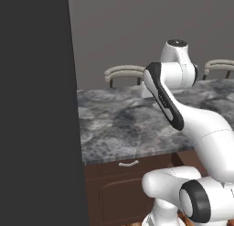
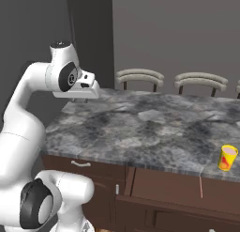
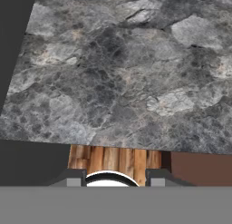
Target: Pick up the straw from the right drawer and put it inside the smoothie cup.
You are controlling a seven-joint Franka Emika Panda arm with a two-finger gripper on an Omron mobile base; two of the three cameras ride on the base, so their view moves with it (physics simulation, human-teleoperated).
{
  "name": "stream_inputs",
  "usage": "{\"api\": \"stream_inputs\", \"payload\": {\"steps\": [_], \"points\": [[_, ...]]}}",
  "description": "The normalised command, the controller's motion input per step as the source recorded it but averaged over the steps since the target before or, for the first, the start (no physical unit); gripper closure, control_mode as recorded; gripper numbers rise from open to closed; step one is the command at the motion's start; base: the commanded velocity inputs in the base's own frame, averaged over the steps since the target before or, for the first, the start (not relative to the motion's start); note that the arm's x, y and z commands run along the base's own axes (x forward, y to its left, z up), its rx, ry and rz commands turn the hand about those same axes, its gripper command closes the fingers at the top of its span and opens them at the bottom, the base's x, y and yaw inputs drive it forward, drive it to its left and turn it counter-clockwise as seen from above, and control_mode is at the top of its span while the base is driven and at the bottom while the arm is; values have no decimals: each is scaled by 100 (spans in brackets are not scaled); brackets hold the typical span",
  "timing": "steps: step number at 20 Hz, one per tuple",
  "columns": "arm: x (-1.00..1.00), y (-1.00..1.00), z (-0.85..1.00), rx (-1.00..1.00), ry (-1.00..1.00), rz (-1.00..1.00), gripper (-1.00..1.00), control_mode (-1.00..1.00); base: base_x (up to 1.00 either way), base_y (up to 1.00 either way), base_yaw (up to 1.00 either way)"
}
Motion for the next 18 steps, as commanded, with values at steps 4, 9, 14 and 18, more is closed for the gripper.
{"api": "stream_inputs", "payload": {"steps": [4,9,14,18], "points": [[-24,0,0,0,0,0,-100,-100,0,0,0],[-46,0,-4,0,0,0,-100,-100,0,0,0],[-27,0,-31,0,0,0,-100,-100,0,0,0],[-14,0,-36,0,0,0,-100,-100,0,0,0]]}}
